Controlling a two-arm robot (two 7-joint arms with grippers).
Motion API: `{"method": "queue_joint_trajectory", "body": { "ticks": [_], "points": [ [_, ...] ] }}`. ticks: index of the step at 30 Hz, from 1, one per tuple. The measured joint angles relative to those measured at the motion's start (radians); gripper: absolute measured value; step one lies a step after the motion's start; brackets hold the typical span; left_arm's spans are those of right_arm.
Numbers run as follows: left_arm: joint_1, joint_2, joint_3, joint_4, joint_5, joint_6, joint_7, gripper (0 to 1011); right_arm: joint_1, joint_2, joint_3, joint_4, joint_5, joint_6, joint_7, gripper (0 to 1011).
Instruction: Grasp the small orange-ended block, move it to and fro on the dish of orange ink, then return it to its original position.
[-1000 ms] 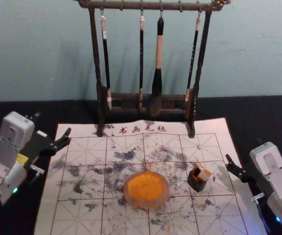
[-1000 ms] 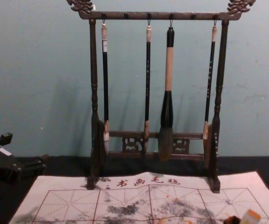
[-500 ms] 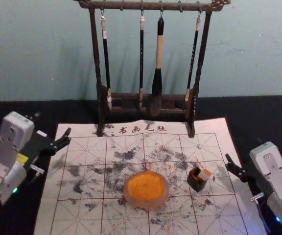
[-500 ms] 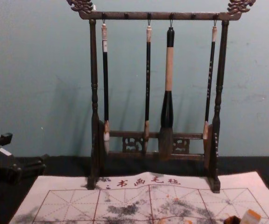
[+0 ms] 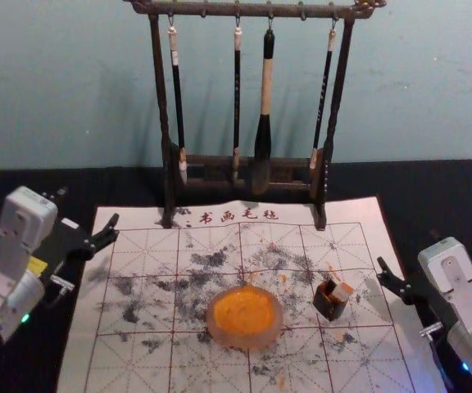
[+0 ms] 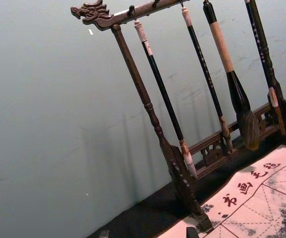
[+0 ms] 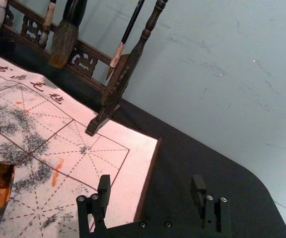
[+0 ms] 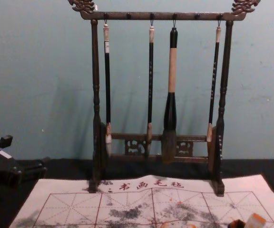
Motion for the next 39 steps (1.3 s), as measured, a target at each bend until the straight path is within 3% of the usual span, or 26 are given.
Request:
{"method": "queue_joint_trajectory", "body": {
  "ticks": [39],
  "points": [
    [0.0, 0.0, 0.0, 0.0, 0.0, 0.0, 0.0, 1001, 0.0, 0.0, 0.0, -0.001, 0.0, 0.0, 0.0, 1000]
  ]
}}
